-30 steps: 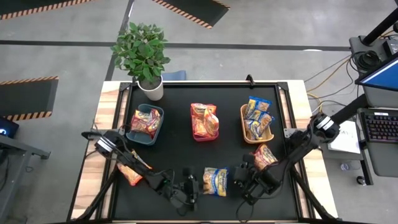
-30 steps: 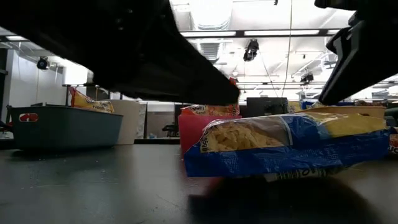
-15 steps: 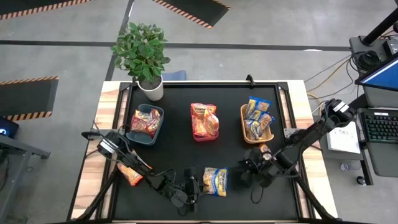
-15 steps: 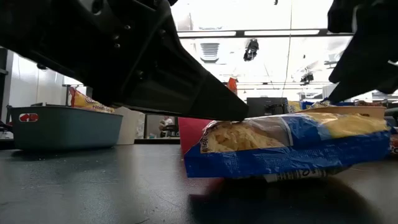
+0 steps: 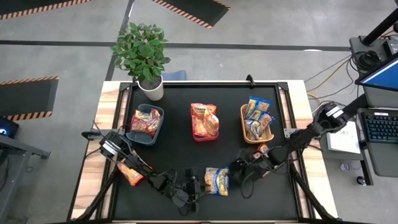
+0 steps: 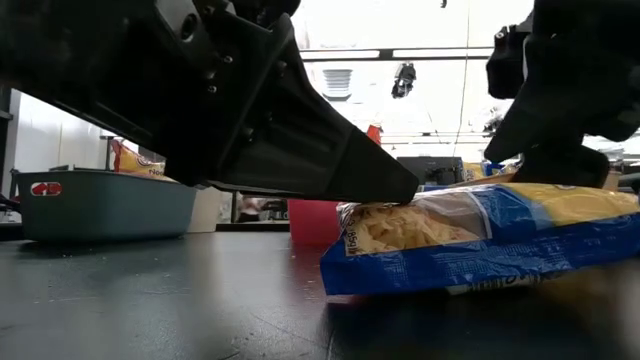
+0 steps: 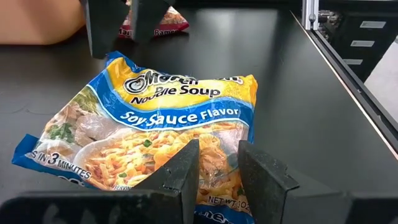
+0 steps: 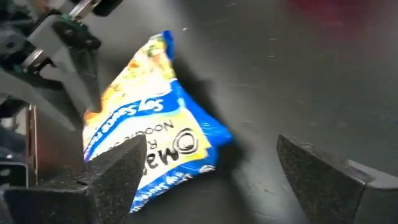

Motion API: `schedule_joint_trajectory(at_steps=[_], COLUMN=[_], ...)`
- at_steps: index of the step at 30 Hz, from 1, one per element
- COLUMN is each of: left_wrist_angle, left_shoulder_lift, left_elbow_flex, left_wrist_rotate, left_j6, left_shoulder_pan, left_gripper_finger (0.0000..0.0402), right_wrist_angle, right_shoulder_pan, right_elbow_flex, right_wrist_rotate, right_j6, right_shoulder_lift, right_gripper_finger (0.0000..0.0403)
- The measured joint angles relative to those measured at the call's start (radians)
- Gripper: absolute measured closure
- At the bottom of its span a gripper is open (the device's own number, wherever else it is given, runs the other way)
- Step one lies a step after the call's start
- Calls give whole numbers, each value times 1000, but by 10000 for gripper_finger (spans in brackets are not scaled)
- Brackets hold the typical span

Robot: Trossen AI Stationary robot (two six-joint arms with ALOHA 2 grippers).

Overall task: Sort Maruchan noodles
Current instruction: Put the blue noodle pack into the yellow bin

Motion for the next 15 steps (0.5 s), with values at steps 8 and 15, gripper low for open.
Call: schedule_joint_trajectory(at_steps=[8, 15], left_wrist_angle=[-6, -12], left_shoulder_lift=[3, 4], left_elbow_flex=[-3, -4], left_wrist_rotate=[3, -11], left_j6=[-3, -5], left_shoulder_pan=[1, 1], left_gripper_finger=[306, 306], right_wrist_angle=[89, 336], right_shoulder_pan=[-8, -12], right_elbow_flex=[19, 19], right_wrist_rotate=[-18, -86], right_j6=[-40, -159], right_shoulder_lift=[82, 180], right_gripper_finger=[53, 53])
